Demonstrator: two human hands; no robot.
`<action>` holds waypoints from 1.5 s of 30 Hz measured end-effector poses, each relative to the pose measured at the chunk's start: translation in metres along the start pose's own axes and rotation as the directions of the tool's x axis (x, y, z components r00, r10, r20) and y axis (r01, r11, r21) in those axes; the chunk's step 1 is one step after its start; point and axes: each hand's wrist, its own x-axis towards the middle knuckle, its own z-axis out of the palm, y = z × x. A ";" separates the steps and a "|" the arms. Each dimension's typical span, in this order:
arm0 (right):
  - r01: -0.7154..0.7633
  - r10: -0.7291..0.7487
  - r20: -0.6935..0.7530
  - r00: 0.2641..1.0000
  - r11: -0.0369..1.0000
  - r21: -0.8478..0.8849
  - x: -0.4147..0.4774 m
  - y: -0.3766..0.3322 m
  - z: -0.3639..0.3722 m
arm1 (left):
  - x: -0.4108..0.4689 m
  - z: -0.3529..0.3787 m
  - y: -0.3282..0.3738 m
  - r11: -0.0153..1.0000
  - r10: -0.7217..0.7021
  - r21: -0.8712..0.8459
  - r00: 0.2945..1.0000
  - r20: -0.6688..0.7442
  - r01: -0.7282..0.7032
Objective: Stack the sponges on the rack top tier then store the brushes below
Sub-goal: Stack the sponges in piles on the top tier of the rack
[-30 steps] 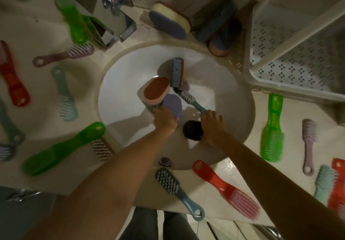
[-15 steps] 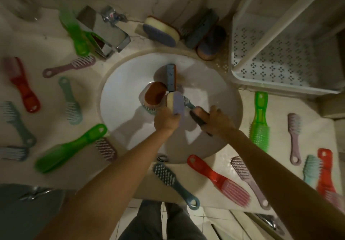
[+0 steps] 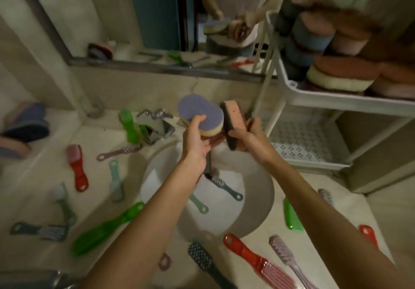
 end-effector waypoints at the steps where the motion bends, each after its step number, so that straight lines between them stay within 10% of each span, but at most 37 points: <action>1: 0.063 -0.063 -0.012 0.998 0.998 0.009 -0.002 -0.016 -0.006 | -0.005 0.011 0.013 0.999 0.029 -0.017 0.999 0.025 -0.029; 11: 0.344 -0.361 -0.292 0.886 0.933 -0.107 -0.006 -0.124 -0.081 | -0.036 0.115 0.097 0.990 0.141 0.002 0.967 0.213 -0.144; 24: 0.138 -0.361 -0.608 0.707 0.914 -0.383 0.044 -0.113 -0.236 | 0.001 0.276 0.080 0.949 -0.176 0.313 0.899 0.402 0.046; 45: -0.110 -0.423 -0.482 0.767 0.654 -0.749 0.084 -0.081 -0.252 | 0.051 0.312 0.045 0.943 -0.331 0.151 0.805 0.492 0.296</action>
